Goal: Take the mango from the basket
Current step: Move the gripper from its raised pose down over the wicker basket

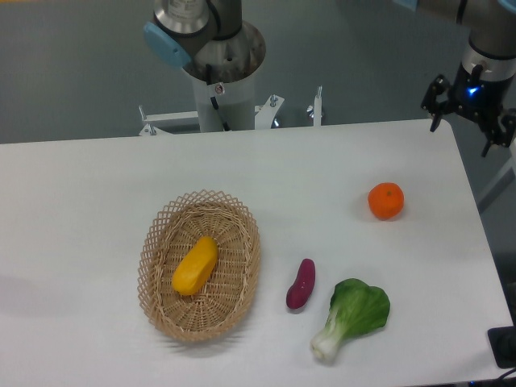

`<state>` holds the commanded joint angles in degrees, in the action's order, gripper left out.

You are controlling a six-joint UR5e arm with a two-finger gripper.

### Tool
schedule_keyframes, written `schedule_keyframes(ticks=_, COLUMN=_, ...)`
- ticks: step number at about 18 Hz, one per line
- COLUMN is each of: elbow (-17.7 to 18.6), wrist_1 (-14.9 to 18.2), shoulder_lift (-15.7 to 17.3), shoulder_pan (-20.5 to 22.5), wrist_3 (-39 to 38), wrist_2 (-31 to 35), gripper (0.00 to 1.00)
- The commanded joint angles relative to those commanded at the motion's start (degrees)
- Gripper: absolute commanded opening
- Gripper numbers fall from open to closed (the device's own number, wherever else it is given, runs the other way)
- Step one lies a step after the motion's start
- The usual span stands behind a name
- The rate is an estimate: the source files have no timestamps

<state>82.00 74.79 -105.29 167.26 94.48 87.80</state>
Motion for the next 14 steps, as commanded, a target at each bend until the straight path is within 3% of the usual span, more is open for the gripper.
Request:
schedule_keyframes(ticks=8, elbow=4.4, wrist_1=0.1, shoulder_lift=2.9, shoulder_pan=-0.4, wrist_3=-0.3, wrist_2=-0.2, gripper=1.00)
schedule_keyframes(ticks=14, elbow=10.4, wrist_1=-0.2, shoulder_lift=7.8, shoulder_pan=-1.6, wrist_3=-12.2, wrist_2=-8.8, gripper=1.00)
